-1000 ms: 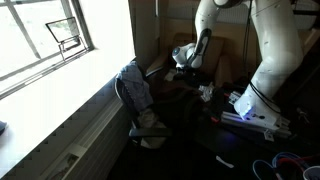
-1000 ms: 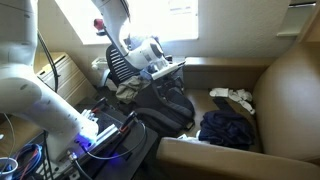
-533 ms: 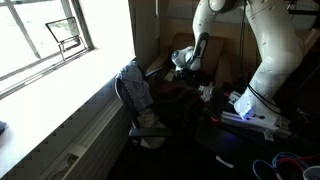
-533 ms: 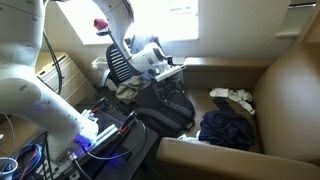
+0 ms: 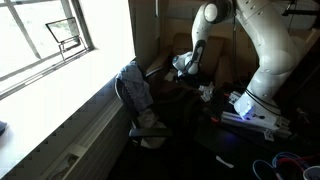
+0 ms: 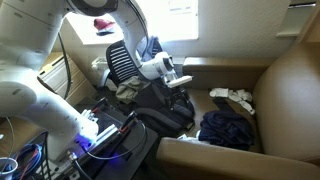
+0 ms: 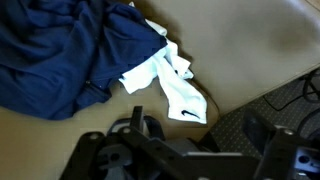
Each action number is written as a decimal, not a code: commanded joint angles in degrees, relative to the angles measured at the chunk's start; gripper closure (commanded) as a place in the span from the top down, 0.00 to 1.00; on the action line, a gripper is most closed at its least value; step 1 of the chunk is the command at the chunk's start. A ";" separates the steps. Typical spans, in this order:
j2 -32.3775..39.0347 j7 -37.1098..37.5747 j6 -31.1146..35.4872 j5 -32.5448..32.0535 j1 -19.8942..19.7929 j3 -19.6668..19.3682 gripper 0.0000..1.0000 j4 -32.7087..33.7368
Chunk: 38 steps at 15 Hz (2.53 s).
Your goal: Put the bag on the sofa.
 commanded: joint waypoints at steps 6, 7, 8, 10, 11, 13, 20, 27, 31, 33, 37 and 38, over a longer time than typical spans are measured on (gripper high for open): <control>2.17 -7.88 1.84 -2.42 -1.08 1.27 1.00 1.51; 2.63 -11.30 1.92 -2.20 -1.49 1.82 1.00 2.18; 3.27 -14.08 2.67 -2.66 -1.64 1.81 1.00 3.02; 3.63 -19.79 3.33 -2.96 -1.40 1.93 1.00 3.46; 3.55 -20.27 3.68 -4.92 0.37 0.93 1.00 2.90; 4.26 -8.96 10.90 -6.94 1.24 -0.29 1.00 2.87; 12.72 -6.28 20.85 6.58 -5.42 4.51 1.00 9.12; 15.03 -4.75 29.53 8.13 -4.91 1.68 1.00 10.67; 19.34 -5.80 35.40 12.51 -7.59 2.95 1.00 14.88; 17.79 -6.41 34.07 12.90 -6.16 2.24 1.00 13.00; 19.02 -5.43 31.93 13.99 -5.09 1.43 0.74 14.87; 19.24 -5.05 31.88 14.32 -4.50 0.91 0.73 15.28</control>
